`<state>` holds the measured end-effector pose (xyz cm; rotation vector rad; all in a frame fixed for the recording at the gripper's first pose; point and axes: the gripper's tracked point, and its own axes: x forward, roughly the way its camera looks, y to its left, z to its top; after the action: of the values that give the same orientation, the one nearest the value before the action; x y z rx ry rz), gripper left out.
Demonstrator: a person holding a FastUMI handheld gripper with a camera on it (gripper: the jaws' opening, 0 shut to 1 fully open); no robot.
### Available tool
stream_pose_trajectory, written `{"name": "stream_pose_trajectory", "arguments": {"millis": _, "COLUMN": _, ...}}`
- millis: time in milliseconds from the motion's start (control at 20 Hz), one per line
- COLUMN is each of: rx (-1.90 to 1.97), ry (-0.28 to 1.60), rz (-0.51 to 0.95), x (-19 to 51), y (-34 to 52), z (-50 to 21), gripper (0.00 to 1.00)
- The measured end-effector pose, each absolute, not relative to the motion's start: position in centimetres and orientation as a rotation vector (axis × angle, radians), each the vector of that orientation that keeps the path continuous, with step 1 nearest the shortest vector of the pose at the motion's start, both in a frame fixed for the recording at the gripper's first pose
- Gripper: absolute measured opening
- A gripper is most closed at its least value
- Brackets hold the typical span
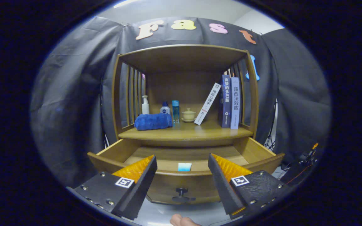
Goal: Pull open the drawer, take out the items inside it, and place them on the countertop above the cabinet.
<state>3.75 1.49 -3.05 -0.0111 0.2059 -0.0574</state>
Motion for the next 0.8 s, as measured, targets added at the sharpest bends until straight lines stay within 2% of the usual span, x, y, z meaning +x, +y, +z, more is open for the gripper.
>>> {"name": "stream_pose_trajectory", "arguments": {"millis": 150, "rx": -0.008, "ry": 0.328, "rz": -0.111, "x": 6.7, "y": 0.4, "z": -4.8, "gripper": 0.97}}
{"name": "stream_pose_trajectory", "arguments": {"millis": 250, "rx": -0.009, "ry": 0.399, "rz": -0.085, "x": 8.5, "y": 1.3, "z": -5.7, "gripper": 0.97}}
{"name": "stream_pose_trajectory", "arguments": {"millis": 550, "rx": -0.051, "ry": 0.8, "rz": -0.04, "x": 10.7, "y": 2.2, "z": -12.2, "gripper": 0.98}}
{"name": "stream_pose_trajectory", "arguments": {"millis": 800, "rx": 0.067, "ry": 0.951, "rz": -0.049, "x": 12.2, "y": 3.1, "z": -14.1, "gripper": 1.0}}
